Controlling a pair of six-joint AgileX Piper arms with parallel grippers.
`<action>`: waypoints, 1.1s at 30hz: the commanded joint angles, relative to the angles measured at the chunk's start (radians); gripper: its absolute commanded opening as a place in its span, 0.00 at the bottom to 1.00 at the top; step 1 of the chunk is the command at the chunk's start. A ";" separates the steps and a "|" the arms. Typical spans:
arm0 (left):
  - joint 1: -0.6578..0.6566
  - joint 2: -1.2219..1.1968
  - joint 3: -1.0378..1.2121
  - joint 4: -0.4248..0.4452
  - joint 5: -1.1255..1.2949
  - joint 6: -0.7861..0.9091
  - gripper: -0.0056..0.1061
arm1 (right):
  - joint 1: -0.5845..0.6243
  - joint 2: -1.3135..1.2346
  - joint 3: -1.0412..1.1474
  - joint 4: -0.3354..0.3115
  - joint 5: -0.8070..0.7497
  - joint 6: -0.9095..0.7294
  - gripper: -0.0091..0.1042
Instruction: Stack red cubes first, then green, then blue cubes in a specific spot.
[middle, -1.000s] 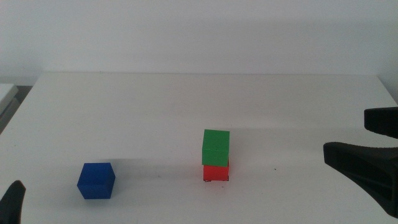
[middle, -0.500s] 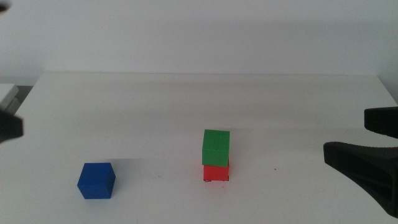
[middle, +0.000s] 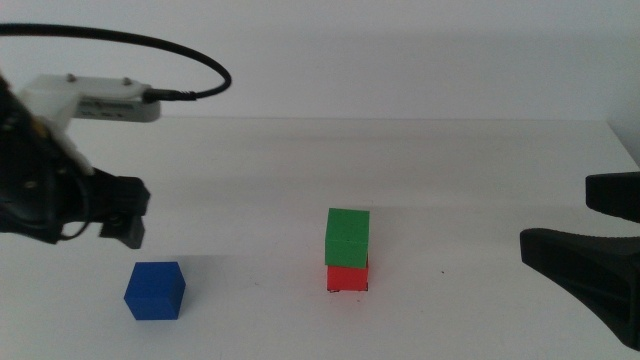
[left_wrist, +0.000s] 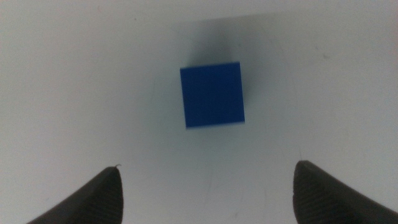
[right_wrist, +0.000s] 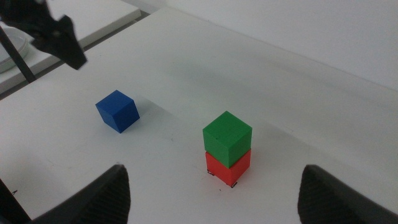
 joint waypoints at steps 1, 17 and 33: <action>-0.005 0.052 -0.004 0.003 -0.044 -0.021 0.88 | 0.000 -0.005 0.005 -0.004 -0.005 -0.012 0.89; -0.001 0.259 0.162 -0.045 -0.334 -0.095 0.88 | 0.000 -0.005 0.005 -0.004 -0.005 -0.012 0.89; -0.001 0.386 0.173 -0.025 -0.423 -0.097 0.88 | 0.000 -0.005 0.005 -0.004 -0.005 -0.012 0.89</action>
